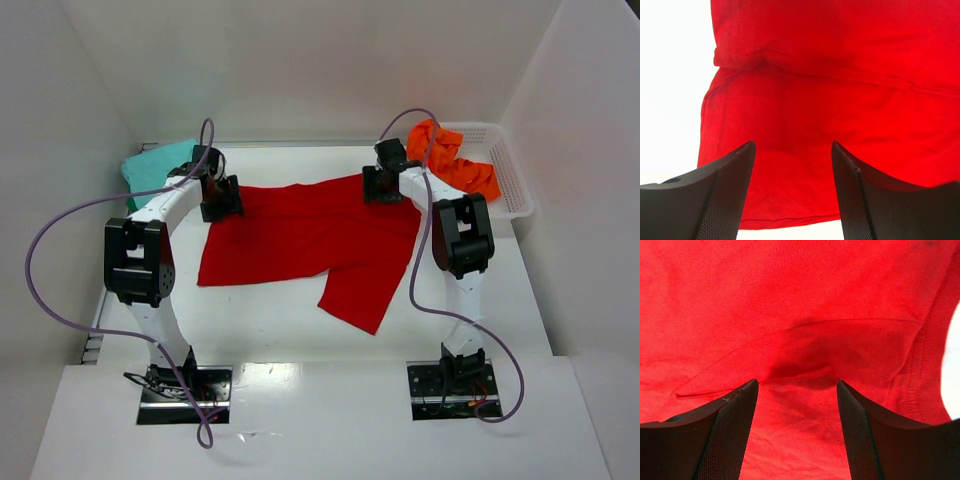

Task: Fold and stack the t-shirts
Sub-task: Fold the flattened tshirt in 1/3 of the way

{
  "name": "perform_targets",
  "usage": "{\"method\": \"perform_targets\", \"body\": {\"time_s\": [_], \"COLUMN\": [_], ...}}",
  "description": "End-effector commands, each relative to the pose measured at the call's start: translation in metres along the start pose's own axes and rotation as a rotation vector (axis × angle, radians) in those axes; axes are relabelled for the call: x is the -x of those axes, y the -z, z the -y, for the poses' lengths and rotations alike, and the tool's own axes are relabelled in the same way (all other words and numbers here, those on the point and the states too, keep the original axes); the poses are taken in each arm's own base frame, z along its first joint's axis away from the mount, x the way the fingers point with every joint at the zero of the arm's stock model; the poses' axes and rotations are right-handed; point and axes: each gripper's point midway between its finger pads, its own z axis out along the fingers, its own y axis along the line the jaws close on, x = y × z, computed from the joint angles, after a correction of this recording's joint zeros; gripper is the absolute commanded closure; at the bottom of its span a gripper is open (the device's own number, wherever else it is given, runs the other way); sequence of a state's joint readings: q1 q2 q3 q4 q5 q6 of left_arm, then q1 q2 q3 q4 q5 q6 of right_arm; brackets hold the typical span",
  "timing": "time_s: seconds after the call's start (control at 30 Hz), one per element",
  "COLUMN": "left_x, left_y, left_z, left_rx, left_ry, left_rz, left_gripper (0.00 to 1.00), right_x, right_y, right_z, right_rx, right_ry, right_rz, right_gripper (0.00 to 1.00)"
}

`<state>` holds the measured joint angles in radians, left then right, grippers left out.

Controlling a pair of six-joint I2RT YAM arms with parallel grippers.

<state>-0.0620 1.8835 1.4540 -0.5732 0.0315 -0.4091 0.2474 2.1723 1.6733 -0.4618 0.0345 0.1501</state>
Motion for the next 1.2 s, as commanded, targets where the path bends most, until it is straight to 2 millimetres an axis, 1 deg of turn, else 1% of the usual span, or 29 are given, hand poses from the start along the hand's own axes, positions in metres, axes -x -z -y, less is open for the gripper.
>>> {"method": "perform_targets", "body": {"time_s": [0.0,0.1,0.13,0.17,0.23,0.3,0.33,0.47,0.5,0.53,0.57,0.63,0.67,0.73,0.77,0.83,0.87,0.9,0.93,0.97,1.0,1.03,1.07,1.13,1.17], "left_x": [0.001,-0.002,-0.002,0.000,0.000,0.000,0.000,-0.003,-0.001,0.003,0.001,0.008,0.010,0.012,0.012,0.010,0.010,0.010,0.010,0.011,0.011,0.011,0.011,0.011,0.011], "left_y": [0.005,0.004,0.004,0.007,0.007,0.007,0.007,0.007,0.008,0.009,0.009,0.014,0.014,0.018,0.018,0.018,0.019,0.019,0.019,0.022,0.022,0.022,0.022,0.022,0.022], "left_z": [0.000,-0.001,-0.001,-0.001,-0.001,-0.001,-0.001,-0.002,-0.006,-0.007,-0.008,-0.010,-0.014,-0.013,-0.013,-0.014,-0.014,-0.014,-0.014,-0.013,-0.013,-0.013,-0.013,-0.012,-0.012], "left_rx": [-0.014,-0.011,-0.011,-0.014,-0.014,-0.014,-0.014,-0.011,-0.006,0.001,0.004,0.003,0.008,0.005,0.005,0.008,0.008,0.008,0.008,0.005,0.005,0.005,0.005,-0.004,-0.003], "left_ry": [-0.019,-0.018,-0.018,-0.019,-0.028,-0.028,-0.028,-0.027,-0.027,-0.028,-0.027,-0.019,-0.010,-0.011,-0.011,-0.010,-0.010,-0.010,-0.010,-0.011,-0.011,-0.011,-0.011,-0.011,-0.020], "left_rz": [0.008,-0.001,-0.001,0.008,0.008,0.008,0.008,-0.001,0.002,0.014,0.005,0.025,0.027,0.037,0.037,0.028,0.028,0.028,0.028,0.037,0.037,0.037,0.037,0.034,0.034], "left_gripper": [0.29,0.29,0.29,0.29,0.29,0.28,0.28,0.28,0.28,0.28,0.28,0.28,0.28,0.28,0.28,0.28,0.28,0.28,0.28,0.28,0.28,0.28,0.28,0.28,0.28], "right_x": [0.014,0.008,0.002,0.002,-0.008,-0.008,-0.008,-0.011,-0.014,-0.014,-0.014,-0.014,-0.014,-0.010,-0.010,-0.010,-0.010,-0.014,-0.013,-0.010,-0.009,-0.009,-0.005,-0.003,-0.006], "right_y": [0.017,0.010,0.006,0.006,-0.002,-0.002,-0.002,-0.001,-0.005,-0.005,-0.005,-0.005,-0.005,-0.004,-0.004,-0.004,-0.004,-0.005,-0.005,-0.001,-0.001,-0.001,0.002,0.002,0.001], "right_z": [0.006,0.008,0.009,0.009,0.011,0.011,0.011,0.010,0.010,0.010,0.010,0.010,0.010,0.010,0.010,0.010,0.011,0.012,0.014,0.013,0.018,0.018,0.022,0.020,0.026], "right_rx": [-0.033,-0.045,-0.049,-0.049,-0.056,-0.056,-0.056,-0.047,-0.048,-0.048,-0.048,-0.048,-0.048,-0.047,-0.047,-0.047,-0.057,-0.059,-0.068,-0.066,-0.071,-0.071,-0.075,-0.063,-0.070], "right_ry": [0.005,0.006,0.007,0.007,0.009,0.009,0.018,0.019,0.019,0.019,0.019,0.019,0.019,0.019,0.019,0.019,0.019,0.020,0.020,0.019,0.012,0.012,0.003,0.003,0.006], "right_rz": [0.047,0.031,0.010,0.010,-0.026,-0.027,-0.027,-0.038,-0.047,-0.047,-0.047,-0.047,-0.047,-0.038,-0.038,-0.038,-0.036,-0.045,-0.043,-0.034,-0.034,-0.034,-0.023,-0.016,-0.024], "right_gripper": [0.30,0.30,0.30,0.30,0.30,0.35,0.42,0.52,0.58,0.58,0.60,0.63,0.67,0.72,0.79,0.87,0.89,0.89,0.89,0.80,0.73,0.67,0.54,0.48,0.45]}}
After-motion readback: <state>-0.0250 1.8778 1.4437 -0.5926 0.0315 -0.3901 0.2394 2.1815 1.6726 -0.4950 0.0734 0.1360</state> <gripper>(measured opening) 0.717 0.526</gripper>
